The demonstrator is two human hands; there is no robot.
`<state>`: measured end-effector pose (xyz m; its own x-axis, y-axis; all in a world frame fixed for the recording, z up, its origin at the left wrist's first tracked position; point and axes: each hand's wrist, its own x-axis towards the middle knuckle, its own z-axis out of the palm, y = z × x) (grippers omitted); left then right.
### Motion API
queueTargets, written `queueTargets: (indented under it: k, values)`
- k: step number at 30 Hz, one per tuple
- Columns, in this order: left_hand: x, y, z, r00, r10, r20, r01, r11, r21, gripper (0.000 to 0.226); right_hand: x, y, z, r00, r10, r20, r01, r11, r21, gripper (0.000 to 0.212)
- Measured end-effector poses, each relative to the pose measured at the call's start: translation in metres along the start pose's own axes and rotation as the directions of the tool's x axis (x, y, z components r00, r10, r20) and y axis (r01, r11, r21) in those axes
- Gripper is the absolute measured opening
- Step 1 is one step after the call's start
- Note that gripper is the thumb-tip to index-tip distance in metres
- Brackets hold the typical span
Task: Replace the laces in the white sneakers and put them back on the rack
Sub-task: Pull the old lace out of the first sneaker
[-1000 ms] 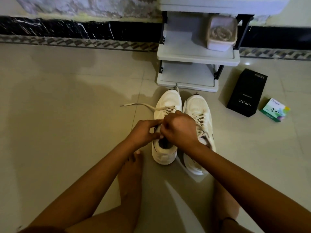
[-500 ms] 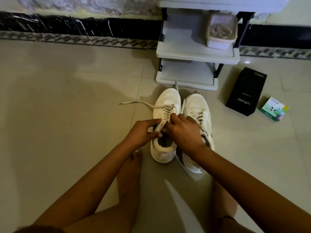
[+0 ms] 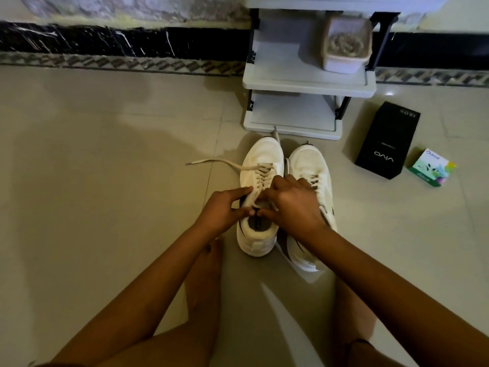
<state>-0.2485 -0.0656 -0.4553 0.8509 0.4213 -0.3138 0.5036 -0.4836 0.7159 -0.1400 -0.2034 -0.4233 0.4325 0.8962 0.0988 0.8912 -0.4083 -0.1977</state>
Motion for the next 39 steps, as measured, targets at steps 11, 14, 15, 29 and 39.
queueTargets:
  k: [11, 14, 15, 29, 39]
  values:
    - [0.0, 0.0, -0.001, 1.0, 0.017, -0.014, -0.017, 1.0, 0.004, 0.056, 0.0, -0.007, -0.001, 0.998, -0.02, -0.068, 0.021, 1.0, 0.013, 0.014]
    - [-0.002, -0.001, -0.001, 0.999, 0.013, -0.033, -0.013, 1.0, 0.009, 0.054, 0.006, -0.015, -0.007, 0.952, 0.293, 0.083, -0.292, 0.801, 0.523, 0.019]
    - [-0.002, -0.002, -0.001, 0.999, 0.013, -0.036, -0.013, 1.0, 0.003, 0.054, 0.008, -0.017, -0.009, 0.94, 0.319, 0.12, -0.323, 0.72, 0.615, 0.02]
    - [-0.002, 0.005, 0.0, 0.999, 0.014, -0.038, -0.015, 1.0, -0.013, 0.054, 0.0, -0.001, -0.001, 0.998, -0.061, -0.016, 0.06, 0.995, -0.079, 0.019]
    - [-0.004, 0.004, 0.0, 0.999, -0.009, -0.041, 0.008, 1.0, -0.011, 0.046, 0.01, -0.016, -0.024, 0.956, 0.249, 0.155, -0.27, 0.546, 0.793, 0.012]
